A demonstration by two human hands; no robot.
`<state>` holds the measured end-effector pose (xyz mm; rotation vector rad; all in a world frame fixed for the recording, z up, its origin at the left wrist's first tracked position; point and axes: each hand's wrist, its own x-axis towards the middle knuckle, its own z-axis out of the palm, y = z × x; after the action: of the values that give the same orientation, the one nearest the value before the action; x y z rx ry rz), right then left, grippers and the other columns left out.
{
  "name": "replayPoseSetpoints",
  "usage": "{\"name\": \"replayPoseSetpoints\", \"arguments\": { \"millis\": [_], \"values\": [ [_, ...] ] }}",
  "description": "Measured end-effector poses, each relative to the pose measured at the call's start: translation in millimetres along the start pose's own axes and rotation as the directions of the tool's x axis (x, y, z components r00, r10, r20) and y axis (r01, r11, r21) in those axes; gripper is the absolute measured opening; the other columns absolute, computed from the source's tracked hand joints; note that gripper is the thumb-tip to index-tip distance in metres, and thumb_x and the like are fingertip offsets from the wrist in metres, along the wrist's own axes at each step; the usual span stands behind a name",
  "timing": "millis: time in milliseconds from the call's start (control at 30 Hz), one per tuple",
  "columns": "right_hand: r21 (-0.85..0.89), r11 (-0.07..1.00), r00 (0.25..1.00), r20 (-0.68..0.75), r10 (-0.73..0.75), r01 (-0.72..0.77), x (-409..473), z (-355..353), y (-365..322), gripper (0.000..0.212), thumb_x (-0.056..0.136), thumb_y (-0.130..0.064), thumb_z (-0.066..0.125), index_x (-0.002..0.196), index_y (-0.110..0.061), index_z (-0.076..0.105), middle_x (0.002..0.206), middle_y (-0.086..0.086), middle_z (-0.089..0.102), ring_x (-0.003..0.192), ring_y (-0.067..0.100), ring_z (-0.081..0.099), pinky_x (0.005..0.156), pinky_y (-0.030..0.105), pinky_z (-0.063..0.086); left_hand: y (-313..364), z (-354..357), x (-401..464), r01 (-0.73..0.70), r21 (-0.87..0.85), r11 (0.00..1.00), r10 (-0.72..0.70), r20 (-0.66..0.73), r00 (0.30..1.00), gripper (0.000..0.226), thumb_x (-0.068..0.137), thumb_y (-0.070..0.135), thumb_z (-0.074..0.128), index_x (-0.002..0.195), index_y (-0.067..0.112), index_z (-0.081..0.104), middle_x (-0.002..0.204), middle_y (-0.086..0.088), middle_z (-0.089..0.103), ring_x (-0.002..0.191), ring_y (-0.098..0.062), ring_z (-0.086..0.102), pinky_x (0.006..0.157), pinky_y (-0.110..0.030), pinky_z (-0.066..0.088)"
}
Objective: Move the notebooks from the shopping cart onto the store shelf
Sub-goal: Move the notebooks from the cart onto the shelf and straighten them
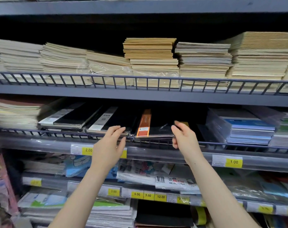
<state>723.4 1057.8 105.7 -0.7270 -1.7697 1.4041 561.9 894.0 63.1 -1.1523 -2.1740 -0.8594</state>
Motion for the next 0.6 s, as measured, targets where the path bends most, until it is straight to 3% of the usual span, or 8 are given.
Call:
{"name": "replayPoseSetpoints", "arguments": {
  "millis": [100,167,267,367,433,500,600],
  "values": [
    [-0.361,0.922,0.988,0.001,-0.151,0.142,5,1,3,0.047,0.088,-0.041,0.053,0.129,-0.017,0.051,0.086,0.000,0.050,0.074,0.011,0.048,0.075,0.026,0.038,-3,1,0,0.001,-0.007,1.000,-0.001,-0.003,1.000,0.032,0.085,0.020,0.063,0.117,0.017,0.062,0.118,0.004,0.061,0.049,-0.009,0.051,0.041,-0.011,0.026],
    [-0.458,0.866,0.976,0.023,-0.216,0.203,3,0,7,0.049,0.085,-0.042,0.058,0.128,-0.019,0.052,0.108,0.000,0.042,0.087,0.012,0.046,0.083,0.021,0.035,-3,3,1,0.003,-0.004,1.000,-0.004,-0.005,1.000,0.032,0.085,0.020,0.062,0.117,0.017,0.062,0.117,0.004,0.061,0.051,-0.012,0.055,0.040,-0.011,0.026],
    [-0.442,0.856,0.960,0.039,-0.278,0.266,-3,-1,11,0.046,0.084,-0.042,0.059,0.125,-0.023,0.053,0.117,-0.002,0.039,0.074,0.007,0.048,0.071,0.013,0.037,-2,5,1,0.008,-0.001,1.000,-0.008,-0.003,1.000,0.032,0.085,0.020,0.062,0.117,0.016,0.061,0.116,0.003,0.060,0.044,-0.010,0.047,0.038,-0.011,0.025],
    [-0.456,0.820,0.917,-0.017,-0.398,0.347,-15,-6,10,0.038,0.085,-0.043,0.055,0.119,-0.027,0.054,0.108,-0.009,0.039,0.071,0.007,0.049,0.064,0.013,0.040,0,3,4,0.020,0.014,1.000,-0.021,0.045,0.999,0.032,0.085,0.025,0.060,0.116,0.016,0.060,0.116,0.002,0.058,0.040,-0.008,0.038,0.037,-0.011,0.022],
    [-0.482,0.778,0.900,0.053,-0.433,0.403,-24,-8,3,0.034,0.088,-0.040,0.052,0.118,-0.025,0.053,0.105,-0.011,0.039,0.075,0.009,0.048,0.062,0.019,0.044,3,-4,10,0.042,0.045,0.998,-0.047,0.112,0.993,0.033,0.084,0.032,0.056,0.113,0.016,0.059,0.114,0.001,0.057,0.041,-0.009,0.038,0.037,-0.012,0.021],
    [-0.538,0.713,0.885,0.162,-0.436,0.450,-31,-8,-5,0.034,0.089,-0.041,0.046,0.118,-0.024,0.051,0.104,-0.011,0.042,0.063,0.009,0.047,0.055,0.023,0.044,9,-13,18,0.060,0.075,0.995,-0.073,0.183,0.980,0.036,0.082,0.037,0.051,0.110,0.017,0.059,0.112,0.000,0.056,0.043,-0.015,0.044,0.036,-0.016,0.023],
    [-0.564,0.699,0.898,0.275,-0.344,0.440,-43,-3,-14,0.034,0.088,-0.040,0.040,0.117,-0.026,0.048,0.104,-0.010,0.047,0.048,0.000,0.040,0.049,0.025,0.044,15,-31,27,0.083,0.075,0.994,-0.100,0.263,0.960,0.039,0.082,0.038,0.048,0.114,0.017,0.055,0.116,0.000,0.054,0.047,-0.019,0.050,0.038,-0.021,0.028]
  ]
}}
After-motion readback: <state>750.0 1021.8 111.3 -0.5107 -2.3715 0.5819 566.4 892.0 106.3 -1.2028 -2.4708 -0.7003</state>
